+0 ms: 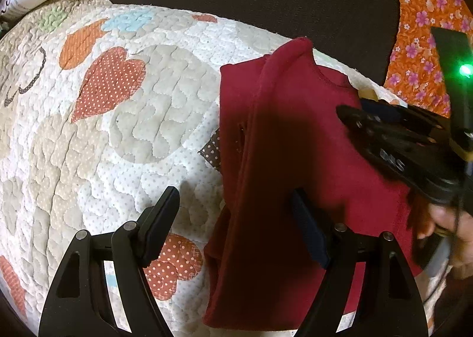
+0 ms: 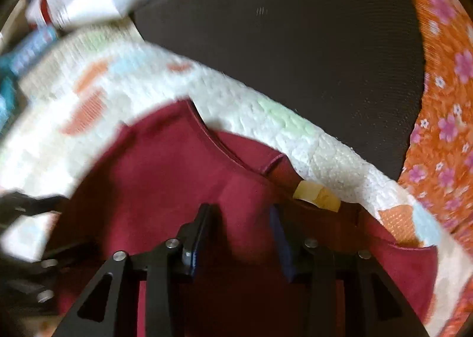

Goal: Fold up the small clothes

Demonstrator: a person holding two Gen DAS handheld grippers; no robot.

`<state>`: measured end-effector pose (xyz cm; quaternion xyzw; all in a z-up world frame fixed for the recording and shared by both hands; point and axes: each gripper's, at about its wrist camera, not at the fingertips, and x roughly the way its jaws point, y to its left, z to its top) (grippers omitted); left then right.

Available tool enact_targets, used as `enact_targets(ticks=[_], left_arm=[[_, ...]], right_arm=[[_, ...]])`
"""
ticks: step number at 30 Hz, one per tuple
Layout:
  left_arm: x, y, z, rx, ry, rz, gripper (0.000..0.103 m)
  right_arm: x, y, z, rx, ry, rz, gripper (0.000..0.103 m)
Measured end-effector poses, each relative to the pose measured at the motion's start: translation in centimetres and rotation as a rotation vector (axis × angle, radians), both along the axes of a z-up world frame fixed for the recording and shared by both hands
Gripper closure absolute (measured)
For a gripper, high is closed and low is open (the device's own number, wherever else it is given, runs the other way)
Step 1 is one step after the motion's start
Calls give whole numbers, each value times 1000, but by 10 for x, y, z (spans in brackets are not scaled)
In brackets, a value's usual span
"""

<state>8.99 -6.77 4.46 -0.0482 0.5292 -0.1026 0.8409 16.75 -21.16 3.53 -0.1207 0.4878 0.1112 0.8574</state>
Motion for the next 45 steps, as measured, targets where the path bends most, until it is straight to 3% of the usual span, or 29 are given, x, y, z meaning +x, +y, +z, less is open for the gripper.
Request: enact_targets(ticks=[7,16,21,24,26,28,34,37,38,45], left_arm=[[1,-1,1,6,-5,1,25],[-4,-1,7,4,-16,1,25],[-6,11,9,-78,25,24,25],[-11,19,13,-135,54,36,25],[-19,23,16,-144,62,31,25],[-27,29,17,-158,65,38,25],[-37,39,3,-159,88,66,25],[-36,41,-4,-178,93,72,25],[-37,41,-7,-180,95,71,25],[-33,44,-16,-202,105,52,25]], right_arm=[[16,-13,-1,110,-41,-133,72],[-65,-56,49,236,-88,-151,72],[-107,-86,34,229,-77,-222,71],[-109,-109,6,307,-9,-289,70],[-111,-113,9,327,-16,-293,70],[-111,-109,20,330,-11,-291,70],[-92,-67,49,481,-4,-187,69],[-68,-36,54,526,31,-142,63],[-61,-25,53,525,46,-127,58],[-11,48,39,390,108,-48,56]])
